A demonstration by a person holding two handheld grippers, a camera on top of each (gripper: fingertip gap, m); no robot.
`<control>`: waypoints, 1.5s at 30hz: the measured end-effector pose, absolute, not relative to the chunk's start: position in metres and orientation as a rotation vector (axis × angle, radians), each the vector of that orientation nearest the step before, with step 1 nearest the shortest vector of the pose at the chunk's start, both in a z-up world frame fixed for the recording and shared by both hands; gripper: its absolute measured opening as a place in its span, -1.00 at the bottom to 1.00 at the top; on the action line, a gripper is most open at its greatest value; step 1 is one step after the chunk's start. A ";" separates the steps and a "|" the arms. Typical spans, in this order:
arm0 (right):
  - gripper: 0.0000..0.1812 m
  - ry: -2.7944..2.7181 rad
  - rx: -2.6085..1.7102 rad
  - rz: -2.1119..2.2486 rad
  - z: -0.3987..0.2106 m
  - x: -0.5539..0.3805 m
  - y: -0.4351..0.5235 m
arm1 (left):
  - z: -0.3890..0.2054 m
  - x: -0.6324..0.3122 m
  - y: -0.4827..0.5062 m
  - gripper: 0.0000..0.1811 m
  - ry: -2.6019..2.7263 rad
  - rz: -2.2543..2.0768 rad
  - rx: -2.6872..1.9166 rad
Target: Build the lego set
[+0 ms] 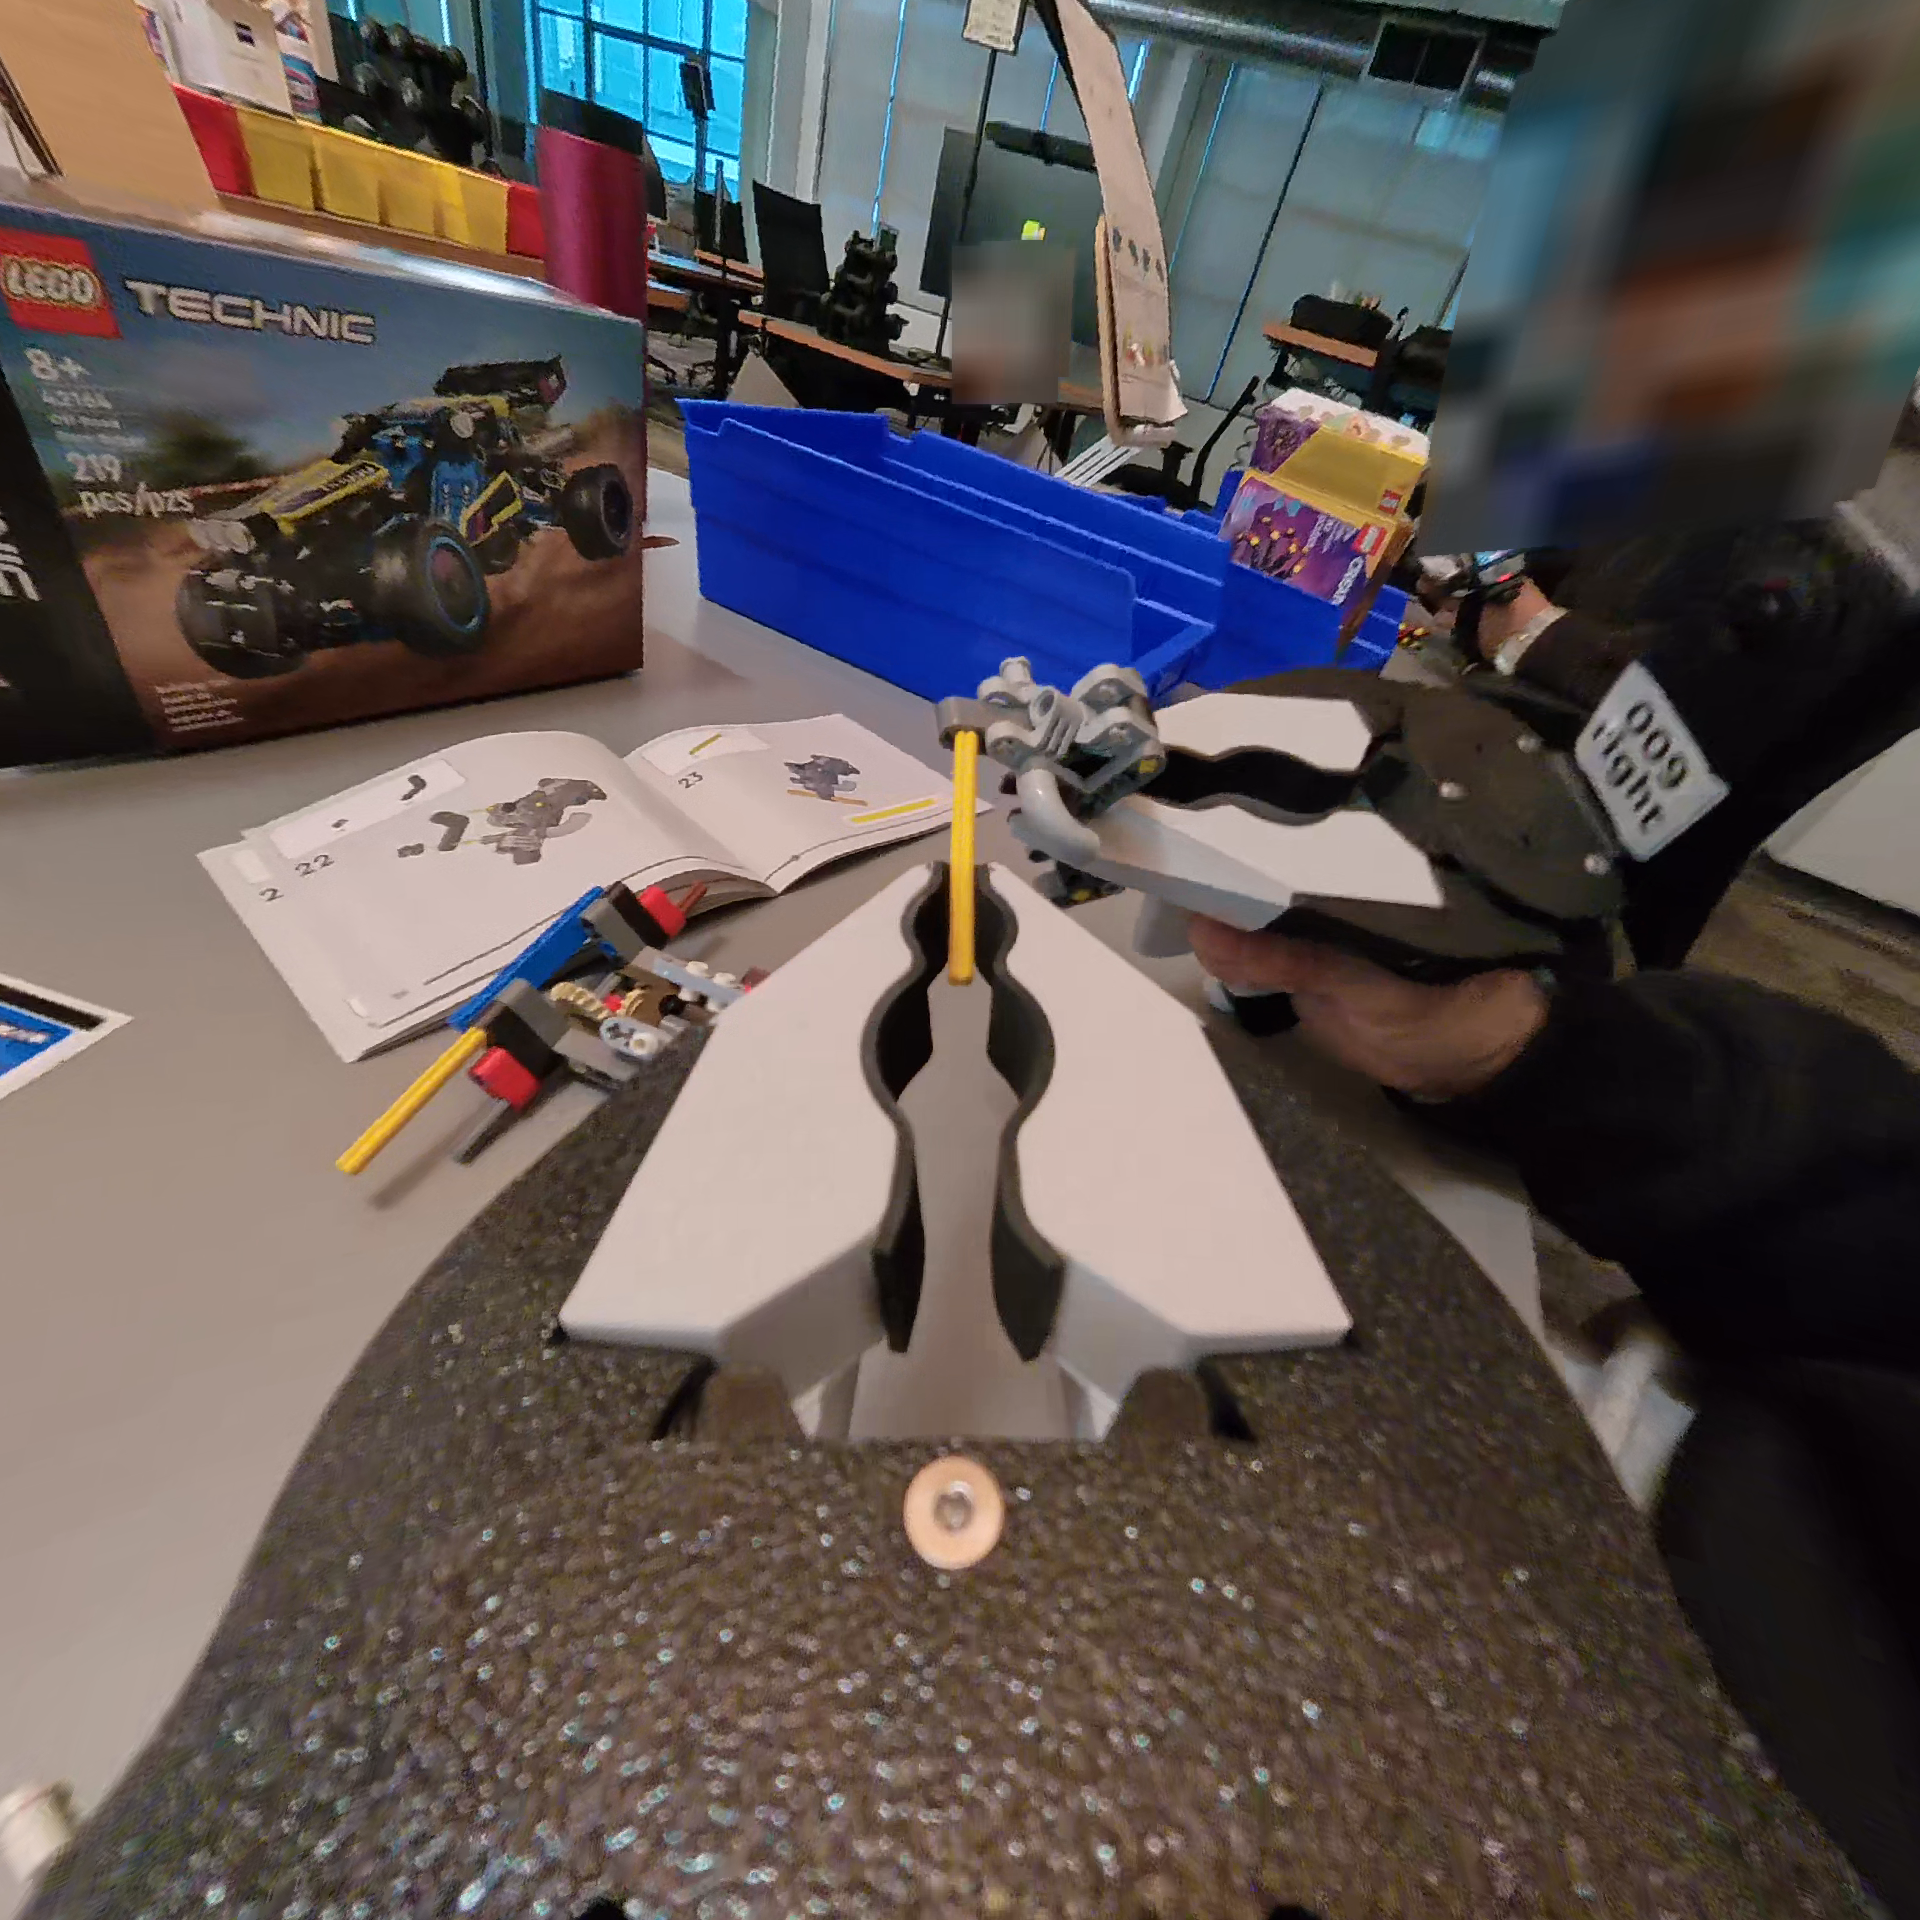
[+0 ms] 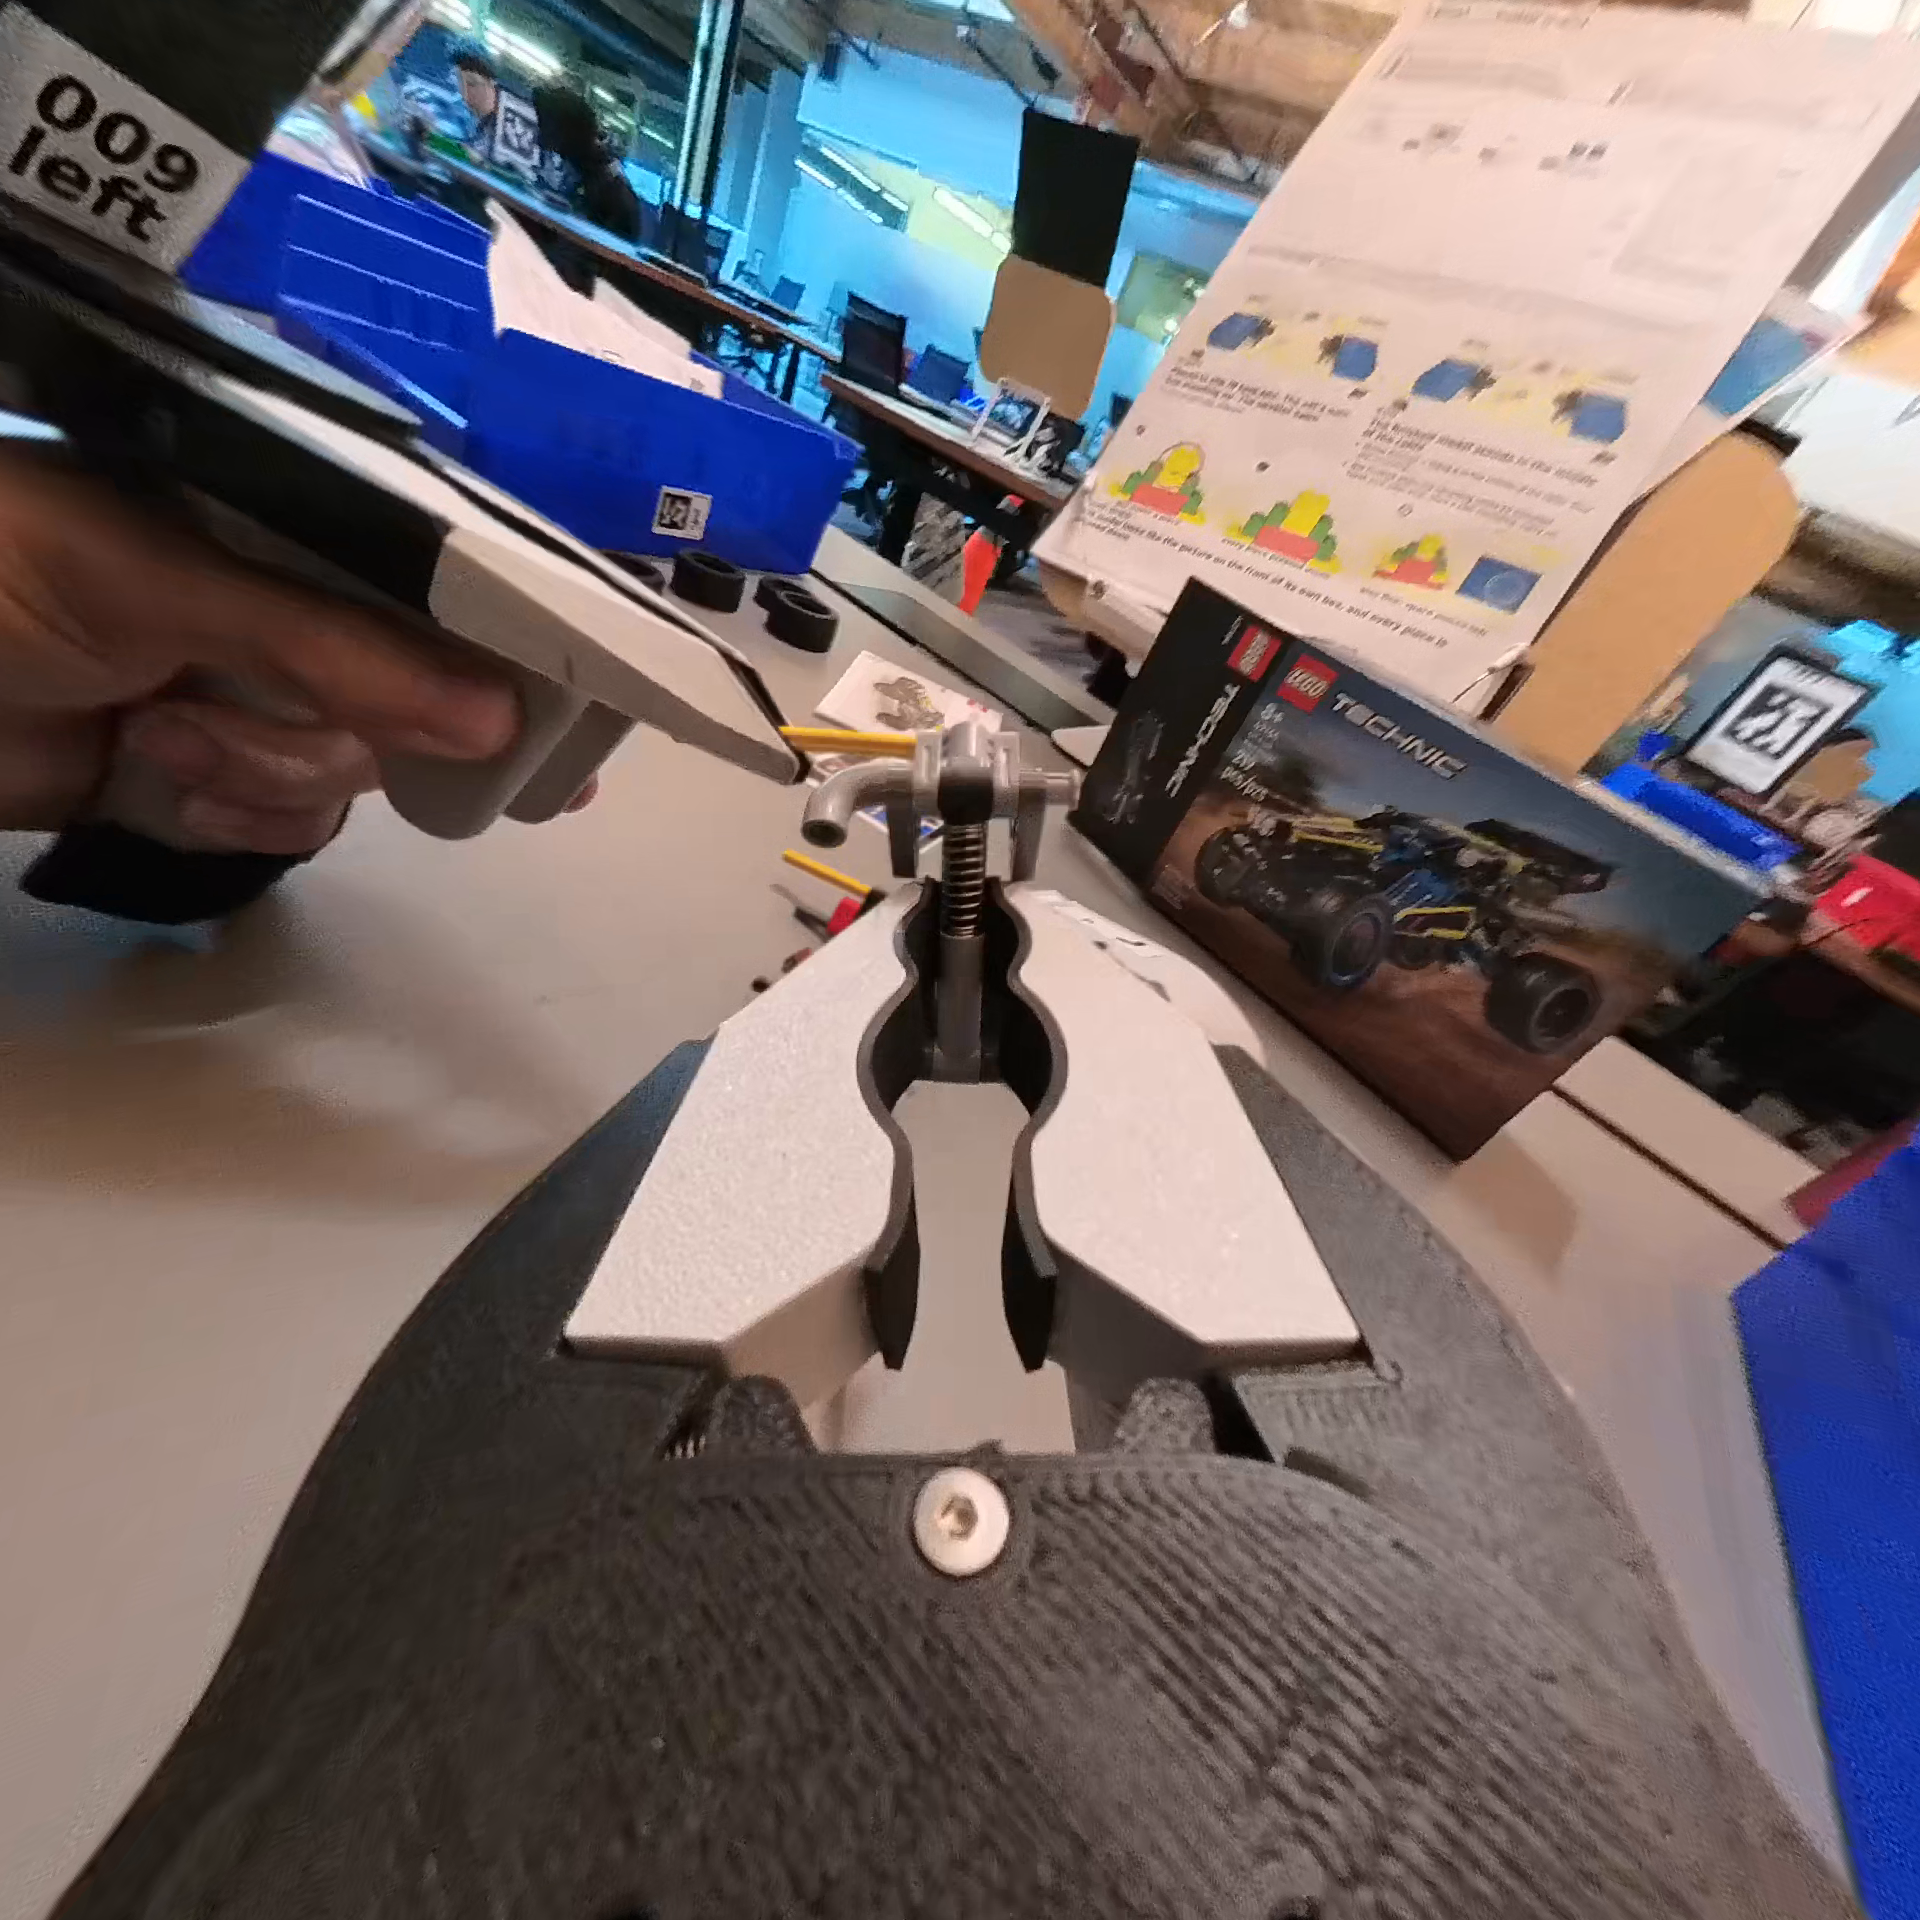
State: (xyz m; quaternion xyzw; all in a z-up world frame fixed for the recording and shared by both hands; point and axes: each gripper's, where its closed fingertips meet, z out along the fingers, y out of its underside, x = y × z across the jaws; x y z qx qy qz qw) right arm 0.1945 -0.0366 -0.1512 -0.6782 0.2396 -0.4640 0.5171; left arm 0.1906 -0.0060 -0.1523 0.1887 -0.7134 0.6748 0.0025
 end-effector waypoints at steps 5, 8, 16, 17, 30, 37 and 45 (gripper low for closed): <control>-0.94 0.522 -1.605 -1.172 -0.147 0.191 -0.037 | -0.149 0.187 -0.006 -0.98 -2.110 2.085 0.607; -0.93 0.536 -1.627 -1.168 -0.150 0.190 -0.036 | -0.153 0.188 -0.005 -0.99 -2.246 2.092 0.580; -0.94 0.475 -1.633 -1.216 -0.142 0.182 -0.037 | -0.143 0.178 -0.007 -0.99 -2.084 2.054 0.577; -0.94 0.456 -1.632 -1.224 -0.141 0.181 -0.037 | -0.141 0.176 -0.007 -0.99 -2.002 2.026 0.586; -0.93 0.393 -1.598 -1.210 -0.125 0.172 -0.035 | -0.125 0.165 -0.008 -0.99 -1.596 1.954 0.595; -0.94 0.327 -1.661 -1.235 -0.124 0.169 -0.035 | -0.125 0.161 -0.008 -0.99 -1.535 1.861 0.623; -0.94 0.419 -1.626 -1.171 -0.120 0.171 -0.035 | -0.122 0.166 -0.010 -0.99 -1.921 2.117 0.555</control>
